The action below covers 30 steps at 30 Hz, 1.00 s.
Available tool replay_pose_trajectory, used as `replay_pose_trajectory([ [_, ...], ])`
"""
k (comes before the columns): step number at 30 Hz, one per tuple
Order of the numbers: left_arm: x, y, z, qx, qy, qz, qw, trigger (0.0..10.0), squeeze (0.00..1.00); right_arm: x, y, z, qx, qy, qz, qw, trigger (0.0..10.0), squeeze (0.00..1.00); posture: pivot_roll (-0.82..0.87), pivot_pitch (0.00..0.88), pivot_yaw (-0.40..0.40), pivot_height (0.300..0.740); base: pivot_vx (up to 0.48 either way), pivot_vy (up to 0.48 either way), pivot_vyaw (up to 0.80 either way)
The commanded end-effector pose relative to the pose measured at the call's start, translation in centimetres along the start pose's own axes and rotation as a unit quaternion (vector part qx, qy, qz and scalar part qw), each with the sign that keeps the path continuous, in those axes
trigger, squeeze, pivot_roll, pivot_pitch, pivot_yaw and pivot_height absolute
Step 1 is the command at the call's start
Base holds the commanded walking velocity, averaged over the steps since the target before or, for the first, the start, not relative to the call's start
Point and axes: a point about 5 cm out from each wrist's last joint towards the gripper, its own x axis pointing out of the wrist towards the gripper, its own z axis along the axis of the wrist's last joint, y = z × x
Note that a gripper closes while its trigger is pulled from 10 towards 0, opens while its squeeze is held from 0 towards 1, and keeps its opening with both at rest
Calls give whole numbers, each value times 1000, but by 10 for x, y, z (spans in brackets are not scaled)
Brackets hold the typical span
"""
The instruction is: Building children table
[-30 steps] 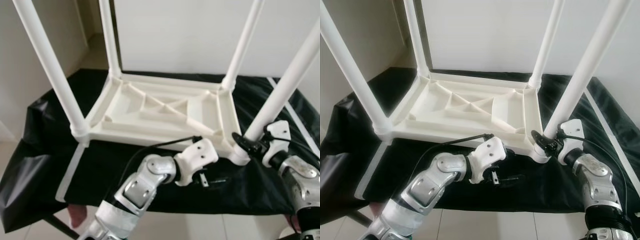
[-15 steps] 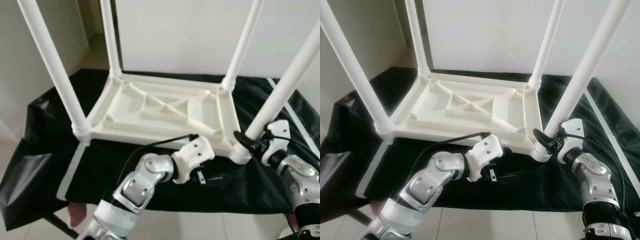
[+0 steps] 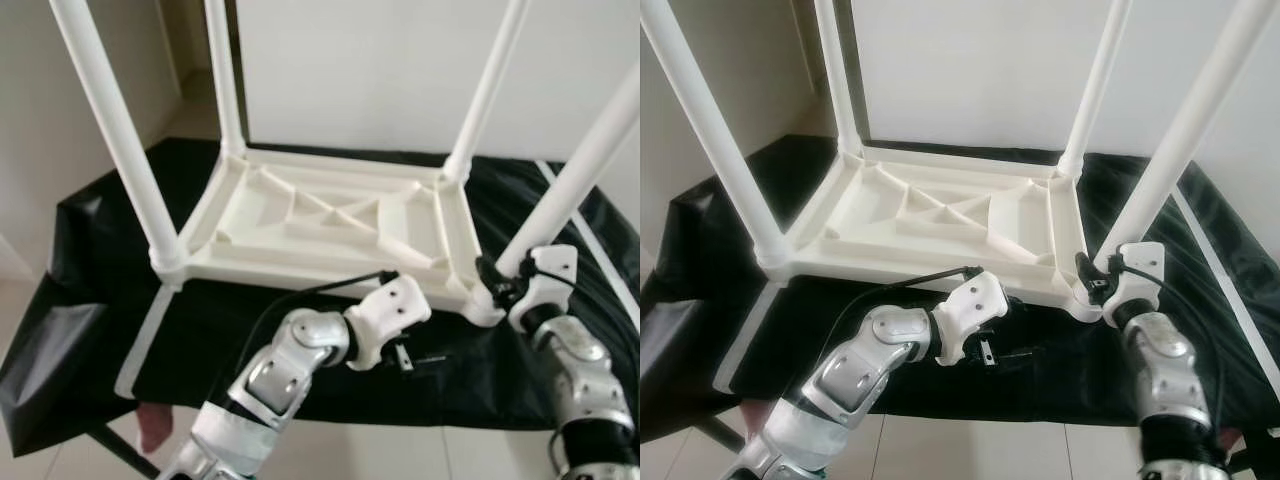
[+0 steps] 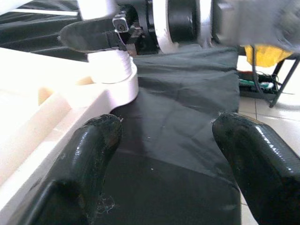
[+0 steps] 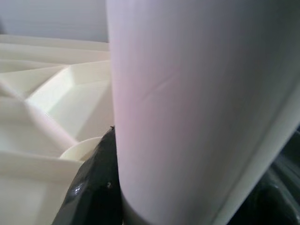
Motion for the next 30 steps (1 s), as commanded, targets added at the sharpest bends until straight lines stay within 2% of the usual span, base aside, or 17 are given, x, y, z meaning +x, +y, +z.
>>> replay_pose_trajectory([
  [1, -1, 10, 0, 5, 0, 58, 998, 10000, 0, -9, -9, -13, 4, 39, -89, 995, 10000, 0, -52, 0, -34, 740, 0, 0, 0],
  [2, -1, 10, 0, 5, 0, 58, 998, 10000, 0, -9, -9, -13, 4, 39, -89, 995, 10000, 0, -52, 0, -34, 740, 0, 0, 0],
  [3, -1, 12, 0, 6, 1, 59, 998, 10000, 0, -11, -7, -13, 11, 39, -119, 992, 10000, 0, -52, 0, -34, 740, 0, 0, 0],
  [5, -2, 12, -1, 7, 2, 60, 998, 10000, 0, -14, -4, -13, 19, 39, -139, 989, 10000, 0, -55, 0, -36, 740, 0, 0, 0],
  [7, -2, 15, -2, 9, 4, 64, 998, 10000, 0, -21, 13, -14, 52, 39, -184, 981, 10000, 0, -58, 0, -39, 740, 0, 0, 0],
  [8, -2, 15, -2, 9, 4, 64, 998, 10000, 0, -21, 13, -14, 52, 39, -184, 981, 10000, 0, -58, 0, -39, 740, 0, 0, 0],
  [10, -2, 17, 0, 10, 2, 66, 998, 10000, 0, -27, 35, -13, 79, 46, -216, 972, 10000, 0, -52, 0, -46, 740, 0, 0, 0],
  [11, -2, 17, 0, 10, 2, 66, 998, 10000, 0, -27, 35, -13, 79, 46, -216, 972, 10000, 0, -52, 0, -46, 740, 0, 0, 0],
  [14, -2, 17, 0, 11, 1, 67, 998, 10000, 0, -35, 50, -9, 93, 43, -249, 963, 10000, 0, -46, 0, -48, 740, 0, 0, 0],
  [15, -2, 17, 0, 11, 1, 67, 998, 10000, 0, -35, 50, -9, 93, 43, -249, 963, 10000, 0, -46, 0, -48, 740, 0, 0, 0],
  [16, -3, 17, 0, 10, -1, 67, 998, 10000, 0, -36, 57, -10, 108, 49, -241, 963, 10000, 0, -46, 0, -47, 740, 0, 0, 0],
  [18, -3, 16, 0, 8, -3, 66, 998, 10000, 0, -34, 62, -7, 102, 49, -219, 969, 10000, 0, -47, 0, -43, 740, 0, 0, 0],
  [23, -2, 15, 0, 9, -4, 63, 998, 10000, 0, -31, 54, -5, 105, 45, -212, 971, 10000, 0, -49, 0, -41, 740, 0, 0, 0],
  [24, -1, 15, 1, 11, -5, 62, 998, 10000, 0, -27, 46, -3, 91, 32, -202, 975, 10000, 1000, -49, 0, -39, 740, 0, 0, 0],
  [28, -1, 16, 1, 11, -6, 62, 998, 10000, 0, -26, 41, 0, 82, 24, -198, 976, 10000, 1000, -49, 0, -39, 740, 0, 0, 0],
  [30, -1, 15, 2, 11, -8, 61, 998, 10000, 0, -17, 29, 6, 59, 4, -146, 988, 10000, 1000, -44, 0, -38, 740, 0, 0, 0],
])
